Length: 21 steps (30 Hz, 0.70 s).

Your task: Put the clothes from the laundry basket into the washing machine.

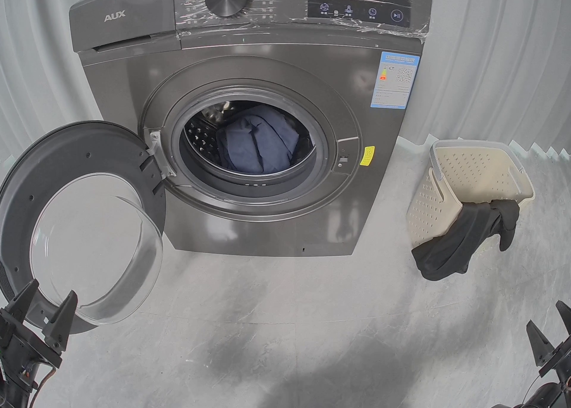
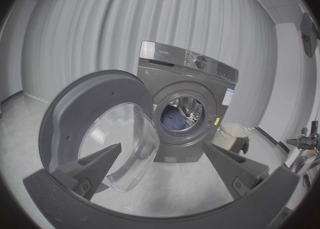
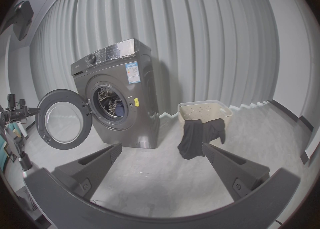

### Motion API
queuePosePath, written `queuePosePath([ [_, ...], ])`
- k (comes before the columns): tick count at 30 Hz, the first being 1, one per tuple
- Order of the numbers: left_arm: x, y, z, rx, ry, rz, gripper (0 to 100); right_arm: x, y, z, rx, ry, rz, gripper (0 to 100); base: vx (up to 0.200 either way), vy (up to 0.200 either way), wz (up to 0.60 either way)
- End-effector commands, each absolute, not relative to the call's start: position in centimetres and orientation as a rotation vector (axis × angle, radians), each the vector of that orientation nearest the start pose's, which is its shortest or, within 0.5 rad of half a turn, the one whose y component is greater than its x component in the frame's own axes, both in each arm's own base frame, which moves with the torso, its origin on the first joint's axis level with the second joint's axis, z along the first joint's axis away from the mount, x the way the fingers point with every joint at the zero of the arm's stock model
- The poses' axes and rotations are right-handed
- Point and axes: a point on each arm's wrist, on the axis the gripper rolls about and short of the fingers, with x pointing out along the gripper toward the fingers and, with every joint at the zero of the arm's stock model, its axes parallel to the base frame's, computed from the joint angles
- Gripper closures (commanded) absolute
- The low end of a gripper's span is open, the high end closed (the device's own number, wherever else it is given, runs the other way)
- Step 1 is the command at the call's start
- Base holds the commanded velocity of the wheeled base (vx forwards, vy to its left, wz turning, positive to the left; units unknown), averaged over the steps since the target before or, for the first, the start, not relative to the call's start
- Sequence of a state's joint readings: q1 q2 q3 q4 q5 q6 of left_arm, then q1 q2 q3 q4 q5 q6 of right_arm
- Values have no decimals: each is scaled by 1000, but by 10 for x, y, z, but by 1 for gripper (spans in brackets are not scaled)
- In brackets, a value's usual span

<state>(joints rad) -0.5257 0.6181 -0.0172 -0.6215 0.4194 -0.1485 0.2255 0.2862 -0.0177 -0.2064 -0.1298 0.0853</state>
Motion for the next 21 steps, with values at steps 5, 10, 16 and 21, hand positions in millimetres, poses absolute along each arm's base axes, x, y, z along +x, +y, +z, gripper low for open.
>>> queuePosePath([
  [5,2,5,107,-163,-9,-126,0,-15,-5,87,71,-3,9,0,0,-160,0],
  [10,-9,6,90,-157,44,-166,0,-16,-5,91,70,-26,7,0,0,0,0],
  [16,-15,3,88,-176,-5,-105,0,-16,-5,92,39,-26,0,0,0,-100,0],
  [21,-17,1,87,-110,-21,14,0,-15,-5,89,33,-24,-4,0,0,-200,0],
])
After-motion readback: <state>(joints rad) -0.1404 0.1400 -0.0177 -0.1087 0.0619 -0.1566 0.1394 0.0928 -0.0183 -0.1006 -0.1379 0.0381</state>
